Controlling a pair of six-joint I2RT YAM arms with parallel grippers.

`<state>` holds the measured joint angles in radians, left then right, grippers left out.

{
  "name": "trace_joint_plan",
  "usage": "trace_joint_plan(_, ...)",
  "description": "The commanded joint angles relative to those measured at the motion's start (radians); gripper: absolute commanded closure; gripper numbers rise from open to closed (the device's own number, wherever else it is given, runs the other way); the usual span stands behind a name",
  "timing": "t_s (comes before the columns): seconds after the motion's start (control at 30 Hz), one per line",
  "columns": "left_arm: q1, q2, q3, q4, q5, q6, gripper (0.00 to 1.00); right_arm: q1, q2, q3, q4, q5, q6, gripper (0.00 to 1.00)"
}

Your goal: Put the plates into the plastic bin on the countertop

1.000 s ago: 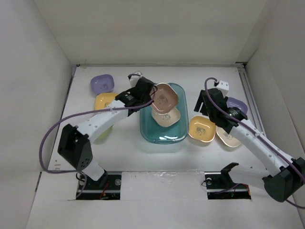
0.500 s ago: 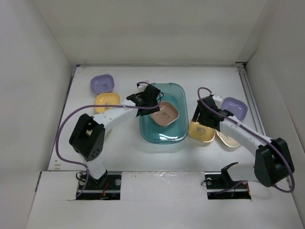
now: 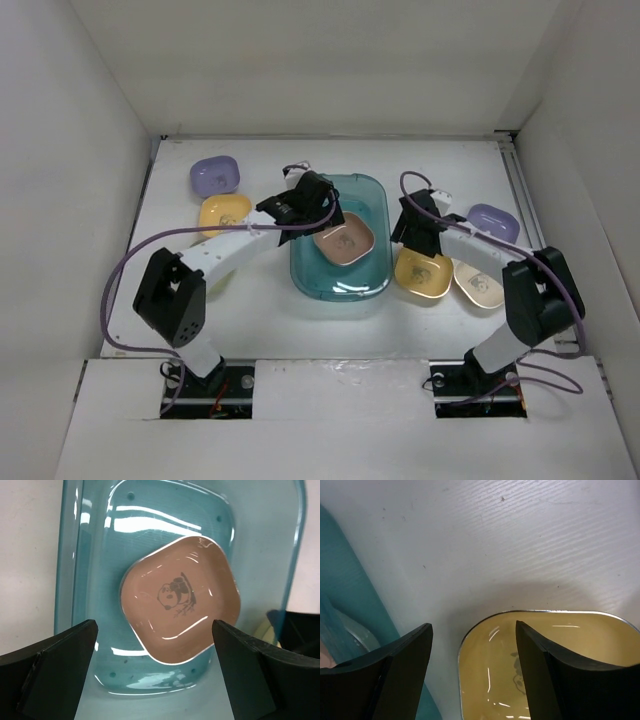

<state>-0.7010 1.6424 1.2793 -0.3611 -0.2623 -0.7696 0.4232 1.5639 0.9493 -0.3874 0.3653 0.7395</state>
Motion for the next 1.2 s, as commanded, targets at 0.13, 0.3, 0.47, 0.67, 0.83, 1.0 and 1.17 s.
trace_joint_plan(0.13, -0.006, -0.122, -0.035, 0.005, -0.011, 0.013, 0.0, -0.015, 0.091, 0.065, 0.033, -0.003, 0.037, 0.38)
trace_joint_plan(0.3, -0.006, -0.153, -0.055, 0.005, -0.02, 0.013, 0.0, -0.034, 0.081, 0.036, 0.045, -0.003, 0.046, 0.55)
trace_joint_plan(0.47, -0.006, -0.153, -0.064, 0.005, -0.02, 0.013, 0.0, -0.034, 0.052, 0.048, 0.019, 0.01, 0.055, 1.0)
trace_joint_plan(0.67, -0.006, -0.171, -0.083, -0.004, -0.046, 0.004, 0.0, -0.043, -0.005, 0.17, -0.06, 0.072, 0.034, 1.0)
trace_joint_plan(0.83, 0.006, -0.18, -0.083, -0.038, -0.087, -0.016, 0.0, 0.003, -0.044, 0.302, -0.094, 0.047, -0.014, 1.0)
trace_joint_plan(1.0, 0.041, -0.214, -0.118, -0.053, -0.109, -0.039, 0.0, 0.15, -0.068, 0.48, -0.163, 0.067, -0.035, 1.0)
trace_joint_plan(1.17, 0.061, -0.243, -0.106, -0.12, -0.164, -0.071, 0.0, 0.273, -0.006, 0.604, -0.194, 0.061, -0.086, 1.0)
